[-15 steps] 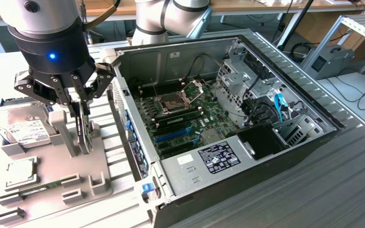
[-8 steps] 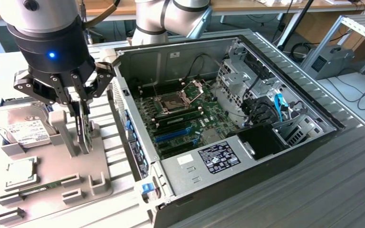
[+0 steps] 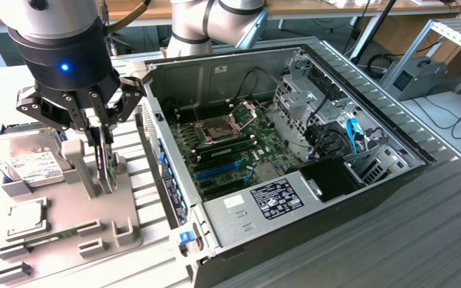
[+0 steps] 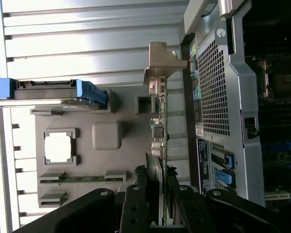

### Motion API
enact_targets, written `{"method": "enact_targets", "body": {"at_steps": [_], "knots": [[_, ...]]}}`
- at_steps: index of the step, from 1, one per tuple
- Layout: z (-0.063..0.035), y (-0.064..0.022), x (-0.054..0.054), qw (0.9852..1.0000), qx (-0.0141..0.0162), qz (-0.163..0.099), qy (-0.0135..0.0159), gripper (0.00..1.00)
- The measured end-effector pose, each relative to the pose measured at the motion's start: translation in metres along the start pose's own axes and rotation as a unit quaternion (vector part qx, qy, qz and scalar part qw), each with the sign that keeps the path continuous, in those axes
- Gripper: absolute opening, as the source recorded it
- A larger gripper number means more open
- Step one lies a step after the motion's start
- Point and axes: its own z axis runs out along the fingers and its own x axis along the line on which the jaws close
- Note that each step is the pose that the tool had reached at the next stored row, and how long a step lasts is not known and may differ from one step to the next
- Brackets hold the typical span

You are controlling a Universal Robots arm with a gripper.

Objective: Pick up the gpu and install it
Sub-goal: 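Pick up the gpu and move the gpu toward the slot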

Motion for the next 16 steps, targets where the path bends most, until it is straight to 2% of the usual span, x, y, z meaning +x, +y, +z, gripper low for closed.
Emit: {"method": "enact_targets", "body": {"at_steps": [16], "knots": [[-0.0063,0.0005,-0.0002,1.0,0.0,0.0,0.0,0.26]]}}
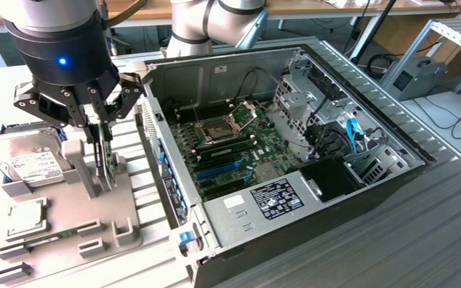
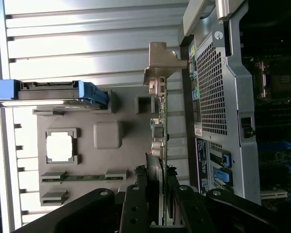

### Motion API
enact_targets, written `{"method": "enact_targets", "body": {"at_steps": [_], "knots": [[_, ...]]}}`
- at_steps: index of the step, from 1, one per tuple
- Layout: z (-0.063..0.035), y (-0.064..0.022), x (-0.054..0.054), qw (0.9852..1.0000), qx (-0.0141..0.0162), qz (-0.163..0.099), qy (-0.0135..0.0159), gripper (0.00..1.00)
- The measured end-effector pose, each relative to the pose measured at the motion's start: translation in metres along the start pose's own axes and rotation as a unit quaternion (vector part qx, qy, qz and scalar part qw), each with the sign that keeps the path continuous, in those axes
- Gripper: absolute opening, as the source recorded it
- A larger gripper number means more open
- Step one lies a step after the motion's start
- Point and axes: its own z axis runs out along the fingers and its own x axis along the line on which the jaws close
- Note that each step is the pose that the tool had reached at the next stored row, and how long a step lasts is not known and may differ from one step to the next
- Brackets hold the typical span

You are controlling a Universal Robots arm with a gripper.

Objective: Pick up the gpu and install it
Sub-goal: 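Pick up the gpu and move the gpu toward the slot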

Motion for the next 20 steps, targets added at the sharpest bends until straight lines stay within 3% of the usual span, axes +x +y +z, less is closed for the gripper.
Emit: {"method": "enact_targets", "body": {"at_steps": [20], "knots": [[-0.0061,0.0004,-0.0001,1.0,0.0,0.0,0.0,0.26]]}}
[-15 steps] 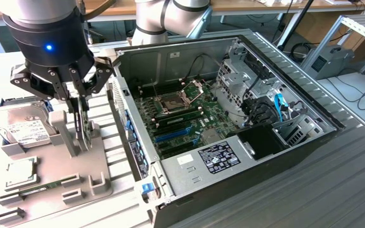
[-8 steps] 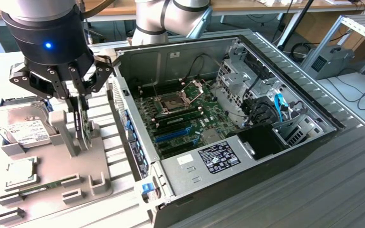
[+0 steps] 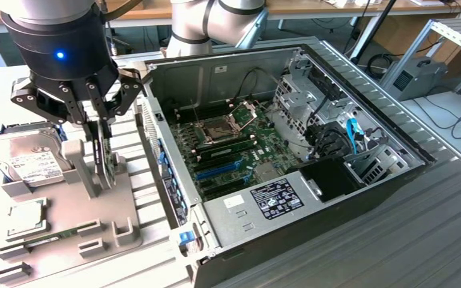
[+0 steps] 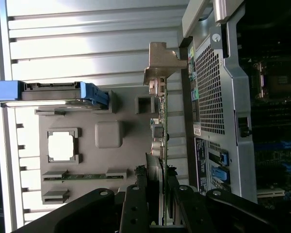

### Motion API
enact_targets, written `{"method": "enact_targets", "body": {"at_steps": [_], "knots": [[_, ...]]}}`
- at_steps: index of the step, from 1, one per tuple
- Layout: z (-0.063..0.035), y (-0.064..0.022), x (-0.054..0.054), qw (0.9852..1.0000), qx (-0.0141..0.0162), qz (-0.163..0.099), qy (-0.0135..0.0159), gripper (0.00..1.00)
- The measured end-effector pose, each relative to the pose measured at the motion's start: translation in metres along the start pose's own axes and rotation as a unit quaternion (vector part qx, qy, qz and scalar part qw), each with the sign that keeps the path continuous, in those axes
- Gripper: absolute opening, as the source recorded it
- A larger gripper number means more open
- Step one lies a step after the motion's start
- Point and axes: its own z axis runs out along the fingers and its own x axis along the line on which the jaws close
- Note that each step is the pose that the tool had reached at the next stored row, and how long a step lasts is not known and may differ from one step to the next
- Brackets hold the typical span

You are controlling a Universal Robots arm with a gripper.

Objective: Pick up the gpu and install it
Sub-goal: 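Pick up the gpu and move the gpu toward the slot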

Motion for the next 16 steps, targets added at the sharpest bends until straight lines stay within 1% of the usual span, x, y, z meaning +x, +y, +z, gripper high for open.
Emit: {"method": "enact_targets", "body": {"at_steps": [16], "knots": [[-0.0051,0.0004,-0.0001,1.0,0.0,0.0,0.0,0.26]]}}
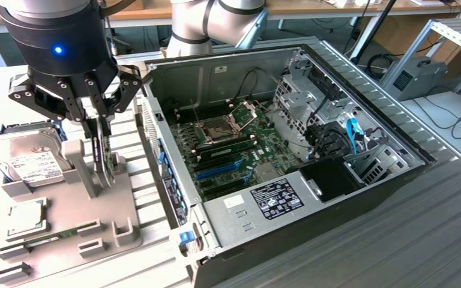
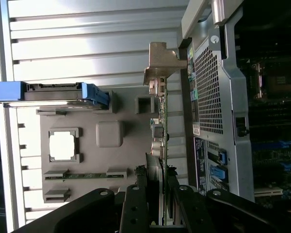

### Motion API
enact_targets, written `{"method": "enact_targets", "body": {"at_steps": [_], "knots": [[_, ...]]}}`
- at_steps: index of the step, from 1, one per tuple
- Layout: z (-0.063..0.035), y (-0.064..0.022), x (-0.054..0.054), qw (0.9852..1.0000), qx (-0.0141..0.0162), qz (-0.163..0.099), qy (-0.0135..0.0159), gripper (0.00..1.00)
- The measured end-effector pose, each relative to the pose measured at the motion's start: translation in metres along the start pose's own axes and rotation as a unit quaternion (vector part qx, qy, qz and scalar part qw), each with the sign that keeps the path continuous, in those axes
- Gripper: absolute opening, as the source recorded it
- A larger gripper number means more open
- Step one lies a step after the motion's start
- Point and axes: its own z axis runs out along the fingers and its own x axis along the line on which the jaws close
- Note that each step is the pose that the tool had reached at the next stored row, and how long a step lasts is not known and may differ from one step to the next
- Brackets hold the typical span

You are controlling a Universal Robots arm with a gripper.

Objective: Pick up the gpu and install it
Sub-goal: 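Pick up the gpu and move the gpu toward the slot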

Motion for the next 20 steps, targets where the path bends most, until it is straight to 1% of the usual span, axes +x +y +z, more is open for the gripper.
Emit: {"method": "enact_targets", "body": {"at_steps": [4,5,6,7,8,9,10,12,13,14,18,19,20], "knots": [[-0.0011,0.0001,0.0,1.0,-0.0001,0.0,-0.0001,0.26],[-0.0012,0.0001,-0.0001,1.0,0.0006,0.0,-0.0001,0.26],[-0.0015,0.0001,-0.0001,1.0,0.0039,0.0,-0.0002,0.26],[-0.0014,0.0001,-0.0001,1.0,0.0077,0.0,-0.0005,0.26],[-0.0013,0.0001,0.0,0.9999,0.013,0.0,-0.0009,0.26],[-0.0013,0.0001,-0.0001,0.9997,0.0228,-0.001,-0.0017,0.26],[-0.0013,0.0001,-0.0001,0.9995,0.0312,-0.001,-0.0023,0.26],[-0.0013,0.0001,0.0,0.9987,0.0508,-0.001,-0.0038,0.26],[-0.0013,0.0002,0.0,0.9982,0.059,-0.002,-0.0044,0.26],[-0.0013,0.0002,0.0,0.9982,0.0603,-0.002,-0.0045,0.26],[-0.0012,0.0002,0.0,0.9982,0.0604,-0.002,-0.0046,0.26],[-0.0013,0.0002,0.0,0.9983,0.0579,-0.002,-0.0044,0.26],[-0.0015,0.0003,0.0,0.9988,0.0485,-0.001,-0.0037,0.26]]}}
